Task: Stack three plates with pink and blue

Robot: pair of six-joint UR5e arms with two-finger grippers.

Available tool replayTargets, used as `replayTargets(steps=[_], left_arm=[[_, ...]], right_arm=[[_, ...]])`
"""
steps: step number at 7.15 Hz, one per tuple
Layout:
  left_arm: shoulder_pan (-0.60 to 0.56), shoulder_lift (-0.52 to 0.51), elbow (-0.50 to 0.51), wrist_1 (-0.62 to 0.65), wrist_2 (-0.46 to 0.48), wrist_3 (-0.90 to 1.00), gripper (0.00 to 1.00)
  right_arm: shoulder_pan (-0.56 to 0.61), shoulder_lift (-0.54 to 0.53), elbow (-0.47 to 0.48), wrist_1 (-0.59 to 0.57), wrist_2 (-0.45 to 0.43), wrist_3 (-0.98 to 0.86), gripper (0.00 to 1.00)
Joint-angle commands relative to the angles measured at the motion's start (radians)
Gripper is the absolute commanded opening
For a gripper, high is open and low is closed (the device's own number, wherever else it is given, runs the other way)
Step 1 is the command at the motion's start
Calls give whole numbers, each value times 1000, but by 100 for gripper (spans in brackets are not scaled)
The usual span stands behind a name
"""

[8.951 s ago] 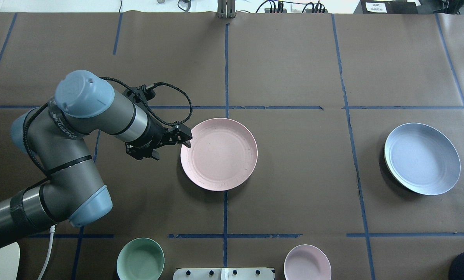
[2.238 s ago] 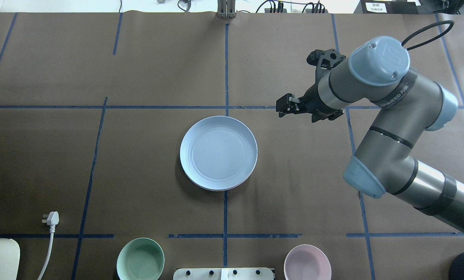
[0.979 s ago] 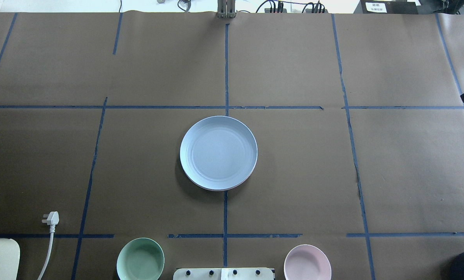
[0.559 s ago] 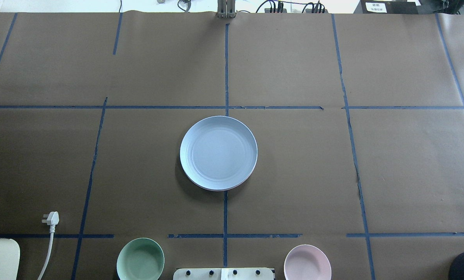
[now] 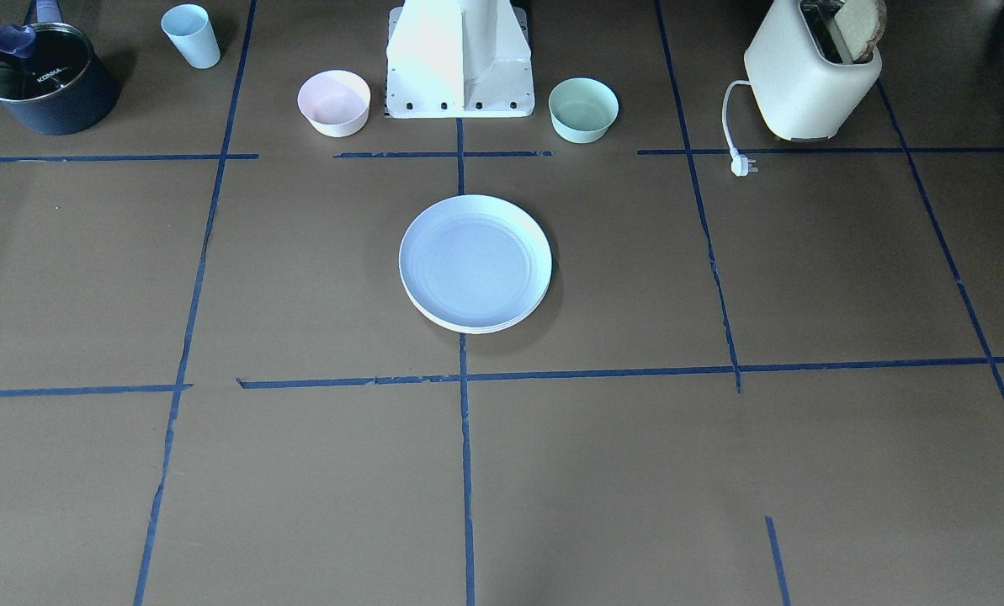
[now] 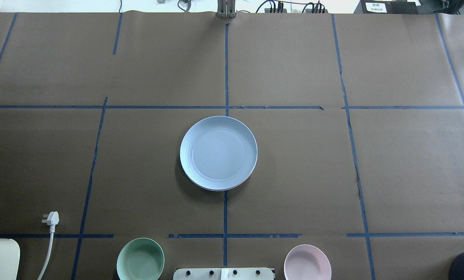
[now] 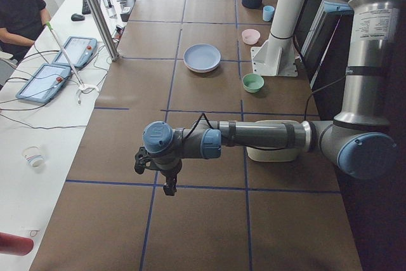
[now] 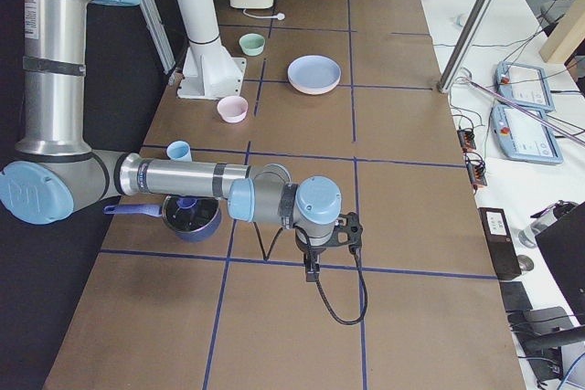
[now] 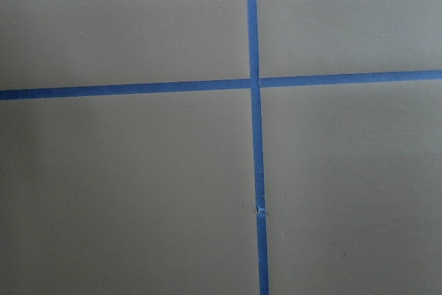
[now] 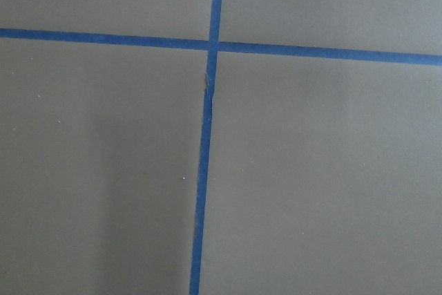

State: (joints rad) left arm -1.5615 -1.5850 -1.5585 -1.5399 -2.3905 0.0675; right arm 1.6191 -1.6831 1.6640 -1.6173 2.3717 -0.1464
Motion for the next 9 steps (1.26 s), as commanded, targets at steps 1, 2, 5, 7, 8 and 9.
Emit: replayTargets(steps=[1, 2, 5, 7, 8, 9], left_arm=[[0, 0, 1, 0, 2, 0, 100], [0, 0, 6, -3, 1, 2, 100], [-6, 23, 9, -6, 1, 27, 100], [-41, 22, 6, -5, 1, 31, 100], [-40, 22, 6, -5, 1, 29, 100], [-40, 22, 6, -5, 1, 29, 100]], right_arm=[[1, -10, -6, 0, -2, 1, 100], [10, -7, -6, -1, -2, 7, 100], [11, -3, -4, 0, 0, 18, 100], [11, -1, -4, 0, 0, 18, 100], [11, -1, -4, -1, 0, 18, 100], [11, 0, -6, -1, 0, 18, 100]])
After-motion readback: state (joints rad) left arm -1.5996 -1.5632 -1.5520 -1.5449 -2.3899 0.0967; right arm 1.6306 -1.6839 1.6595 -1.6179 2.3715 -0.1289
